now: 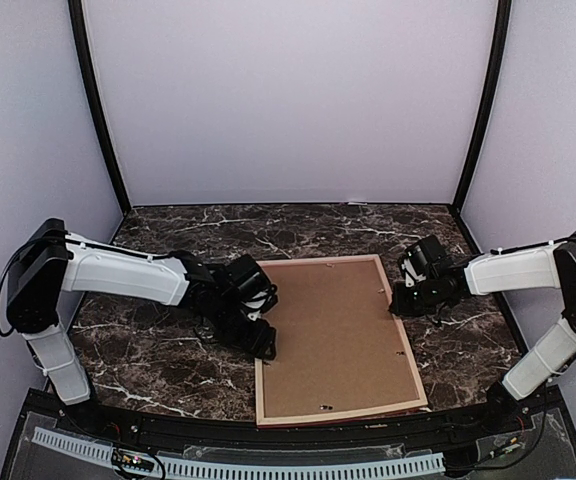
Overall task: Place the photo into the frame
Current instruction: Press the fastener onto the backboard, then rotate the fastener on the backboard.
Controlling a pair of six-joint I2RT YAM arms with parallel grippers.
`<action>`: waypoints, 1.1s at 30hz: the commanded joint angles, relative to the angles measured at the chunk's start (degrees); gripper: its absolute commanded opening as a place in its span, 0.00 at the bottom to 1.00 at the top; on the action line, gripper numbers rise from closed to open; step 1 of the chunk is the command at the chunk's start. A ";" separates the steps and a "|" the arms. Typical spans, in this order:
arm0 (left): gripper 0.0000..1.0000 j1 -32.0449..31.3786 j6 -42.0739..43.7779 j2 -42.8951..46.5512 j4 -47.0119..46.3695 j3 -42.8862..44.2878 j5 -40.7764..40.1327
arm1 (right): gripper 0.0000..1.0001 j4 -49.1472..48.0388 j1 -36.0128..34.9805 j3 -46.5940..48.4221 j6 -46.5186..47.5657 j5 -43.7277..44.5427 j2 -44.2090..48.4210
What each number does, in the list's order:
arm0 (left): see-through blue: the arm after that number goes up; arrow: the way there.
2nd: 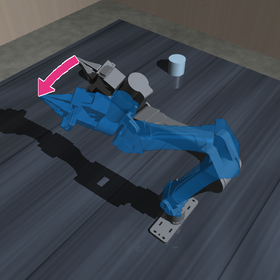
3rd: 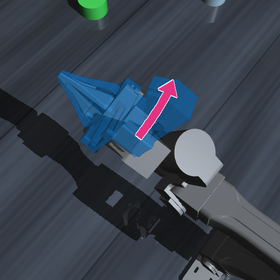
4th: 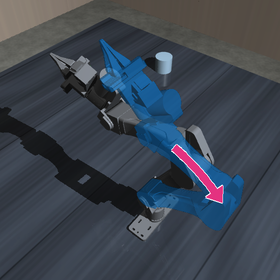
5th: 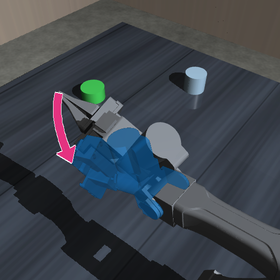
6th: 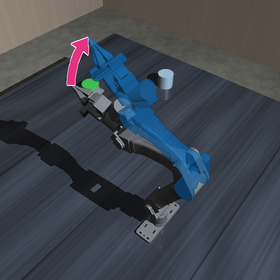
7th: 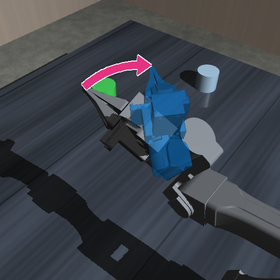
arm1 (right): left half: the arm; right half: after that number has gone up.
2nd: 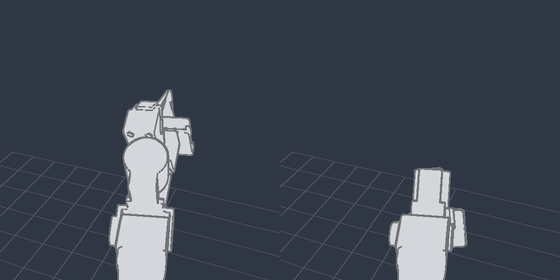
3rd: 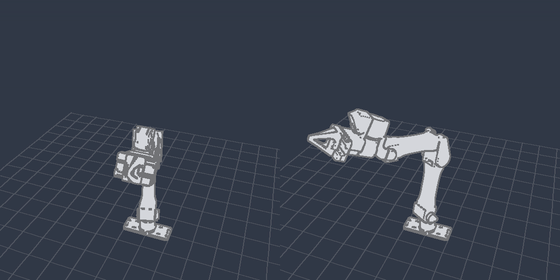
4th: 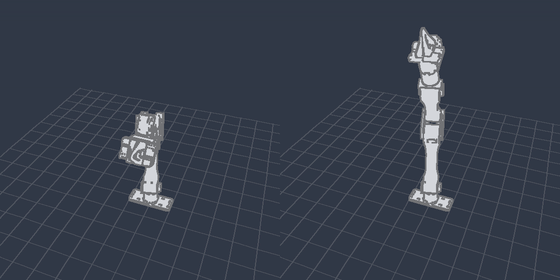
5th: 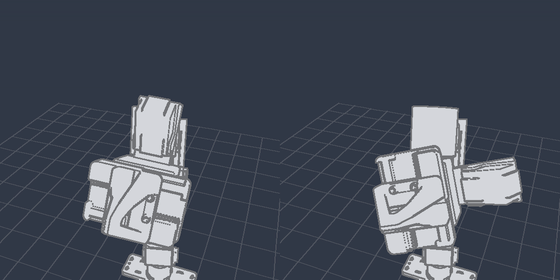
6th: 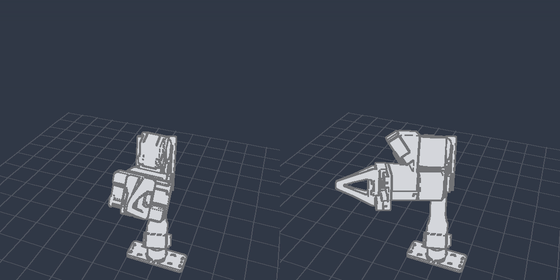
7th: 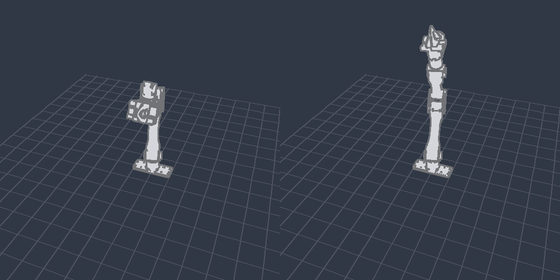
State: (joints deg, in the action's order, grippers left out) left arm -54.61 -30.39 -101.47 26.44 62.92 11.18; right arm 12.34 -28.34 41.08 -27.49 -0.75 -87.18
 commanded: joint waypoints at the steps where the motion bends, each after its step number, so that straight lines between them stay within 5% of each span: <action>1: 0.66 1.29 -0.22 3.54 -0.68 -0.58 -2.90 | 0.06 -0.68 0.12 -1.38 -1.43 -1.80 -1.27; 11: 0.83 6.05 2.41 6.30 -0.12 0.62 -6.00 | 0.06 1.30 0.13 1.65 4.31 -2.14 -2.50; 33: 0.92 19.64 16.49 5.67 -0.30 4.77 -5.60 | 0.13 13.07 0.20 31.98 35.48 -17.60 -27.34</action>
State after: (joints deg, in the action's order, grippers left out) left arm -36.71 -17.54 -96.44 26.26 66.54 5.13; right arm 20.49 -27.97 68.45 -2.44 -12.29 -109.30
